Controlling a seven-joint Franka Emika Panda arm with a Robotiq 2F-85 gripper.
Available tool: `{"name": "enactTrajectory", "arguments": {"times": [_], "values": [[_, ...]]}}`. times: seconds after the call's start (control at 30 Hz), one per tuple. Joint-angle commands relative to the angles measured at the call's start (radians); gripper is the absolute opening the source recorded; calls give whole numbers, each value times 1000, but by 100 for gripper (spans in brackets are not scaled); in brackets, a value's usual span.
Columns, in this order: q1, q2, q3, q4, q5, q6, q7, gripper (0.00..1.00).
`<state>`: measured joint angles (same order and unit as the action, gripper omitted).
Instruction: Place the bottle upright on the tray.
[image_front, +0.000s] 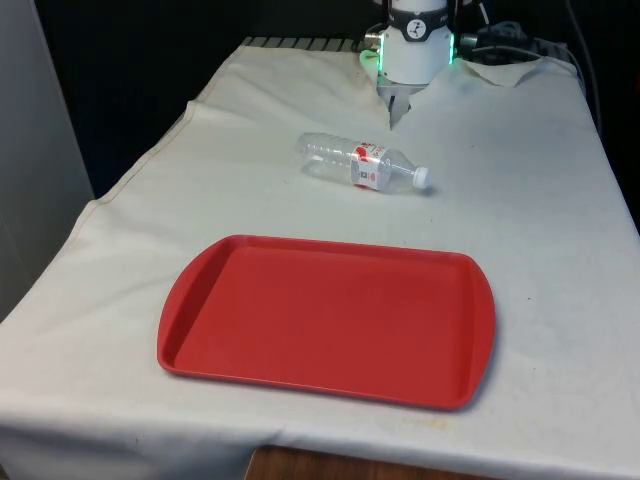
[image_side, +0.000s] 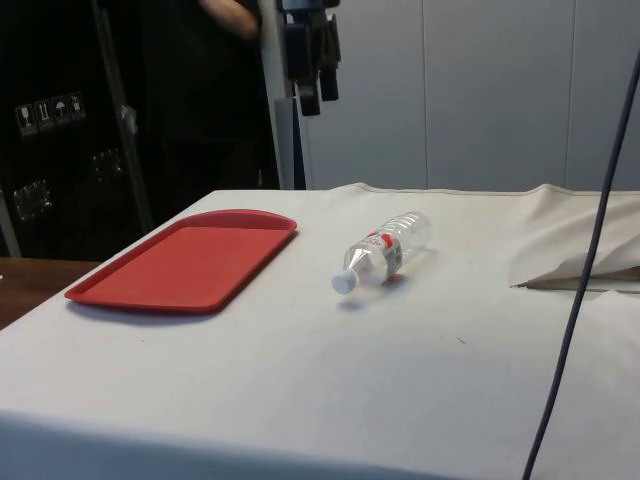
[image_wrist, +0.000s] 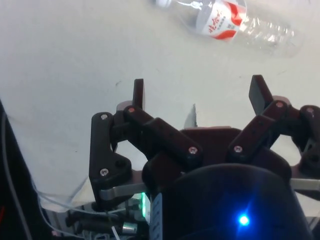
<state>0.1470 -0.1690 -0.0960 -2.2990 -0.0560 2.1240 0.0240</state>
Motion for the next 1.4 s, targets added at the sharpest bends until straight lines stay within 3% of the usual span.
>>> {"name": "enactTrajectory", "arguments": {"times": [0.0, 0.37, 0.4, 0.67, 1.37], "values": [[-1, -12, 3, -19, -16, 15, 2, 100], [0, -27, 7, -54, -55, 1, -11, 100], [-1, -35, 12, -67, -80, 12, -7, 100], [-1, -34, 19, -84, -126, 10, -9, 100], [0, 31, 36, -95, -259, 13, -25, 100]]}}
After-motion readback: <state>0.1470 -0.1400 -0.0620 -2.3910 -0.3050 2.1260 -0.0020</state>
